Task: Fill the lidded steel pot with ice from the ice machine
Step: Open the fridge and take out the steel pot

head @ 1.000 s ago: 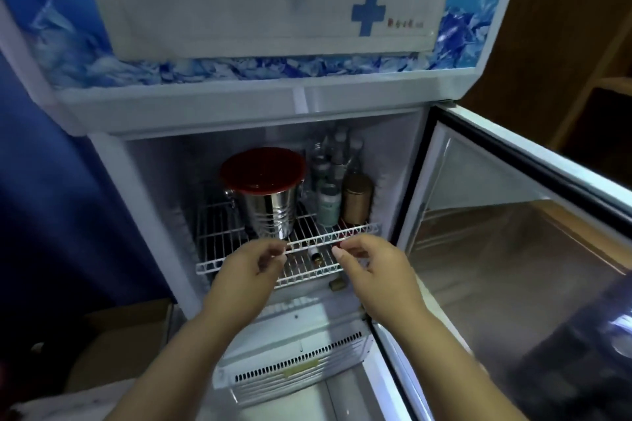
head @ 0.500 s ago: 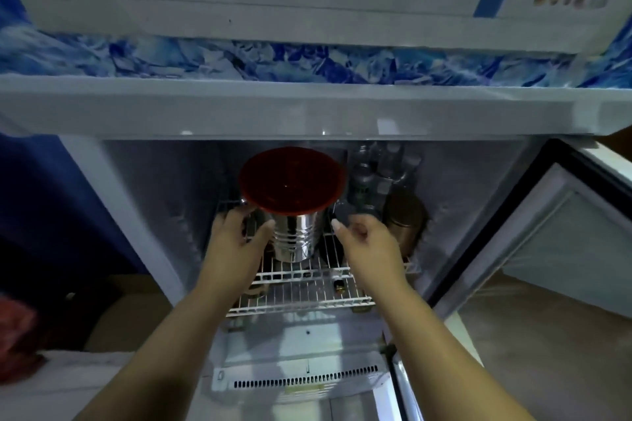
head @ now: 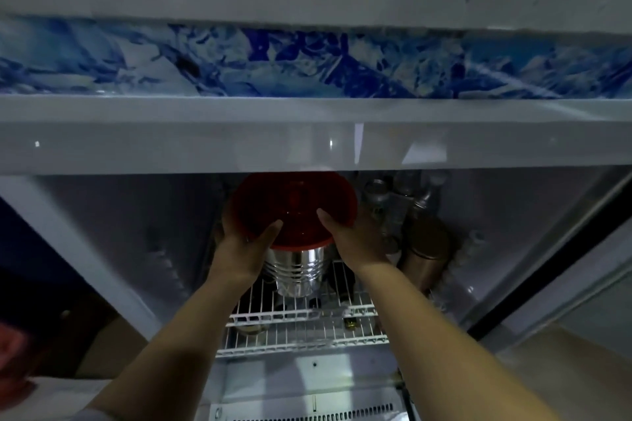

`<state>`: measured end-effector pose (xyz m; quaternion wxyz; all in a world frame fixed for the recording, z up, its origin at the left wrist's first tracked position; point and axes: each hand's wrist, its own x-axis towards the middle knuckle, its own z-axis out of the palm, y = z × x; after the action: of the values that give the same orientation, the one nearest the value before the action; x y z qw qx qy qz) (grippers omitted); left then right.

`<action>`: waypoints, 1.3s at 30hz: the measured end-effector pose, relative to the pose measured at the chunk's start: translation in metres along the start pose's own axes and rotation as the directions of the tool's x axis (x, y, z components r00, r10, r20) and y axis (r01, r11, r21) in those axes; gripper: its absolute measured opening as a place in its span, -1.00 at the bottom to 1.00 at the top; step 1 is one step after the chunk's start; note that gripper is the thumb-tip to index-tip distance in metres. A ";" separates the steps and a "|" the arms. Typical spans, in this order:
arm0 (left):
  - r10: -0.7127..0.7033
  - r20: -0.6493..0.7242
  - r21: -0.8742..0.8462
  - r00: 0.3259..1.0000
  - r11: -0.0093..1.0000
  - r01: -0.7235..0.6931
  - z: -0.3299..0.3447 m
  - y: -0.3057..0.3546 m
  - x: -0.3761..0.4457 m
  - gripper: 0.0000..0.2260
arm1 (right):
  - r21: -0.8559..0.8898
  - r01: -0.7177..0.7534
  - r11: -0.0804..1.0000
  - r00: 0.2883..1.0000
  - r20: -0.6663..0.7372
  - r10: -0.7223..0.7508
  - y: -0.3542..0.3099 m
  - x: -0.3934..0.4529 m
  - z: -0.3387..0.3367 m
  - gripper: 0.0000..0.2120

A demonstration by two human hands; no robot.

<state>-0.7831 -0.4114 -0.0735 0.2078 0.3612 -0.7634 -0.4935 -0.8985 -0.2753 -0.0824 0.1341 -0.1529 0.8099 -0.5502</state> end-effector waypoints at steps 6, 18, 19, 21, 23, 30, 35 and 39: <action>0.044 0.028 -0.226 0.999 0.974 -0.036 0.007 -0.002 0.007 -0.24 | 0.299 -0.098 0.949 0.993 0.088 0.075 0.007 0.015 0.000 -0.38; 0.149 -0.049 -0.365 0.988 0.918 -0.156 -0.002 0.013 -0.001 -0.20 | 0.504 -0.064 0.861 0.998 0.010 0.068 -0.009 0.004 0.004 -0.26; 0.161 -0.059 -0.388 0.985 0.906 -0.172 -0.004 0.018 -0.003 -0.21 | 0.513 -0.044 0.857 0.999 -0.001 0.053 -0.015 0.000 0.002 -0.27; 0.182 -0.071 -0.429 0.981 0.882 -0.194 -0.010 0.026 -0.009 -0.22 | 0.528 -0.010 0.849 0.999 -0.029 0.030 -0.026 -0.008 -0.001 -0.38; 0.206 -0.072 -0.464 0.976 0.859 -0.216 -0.017 0.028 -0.017 -0.22 | 0.545 0.015 0.838 0.998 -0.063 0.023 -0.033 -0.018 -0.005 -0.45; 0.245 -0.009 -0.470 0.970 0.855 -0.220 -0.044 0.019 -0.062 -0.17 | 0.521 0.023 0.854 0.999 -0.049 0.003 -0.039 -0.074 -0.012 -0.39; 0.209 0.058 -0.473 0.976 0.867 -0.157 -0.060 0.008 -0.107 -0.16 | 0.507 -0.010 0.862 0.999 -0.033 0.030 -0.040 -0.122 -0.017 -0.45; 0.190 0.087 -0.487 0.978 0.865 -0.124 -0.078 0.002 -0.145 -0.19 | 0.504 -0.012 0.864 1.000 -0.011 0.020 -0.041 -0.162 -0.018 -0.36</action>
<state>-0.6367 -0.3486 -0.0326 0.2794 0.2018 -0.6565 -0.6710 -0.7528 -0.2102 -0.0296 0.1673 -0.1015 0.6404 -0.7427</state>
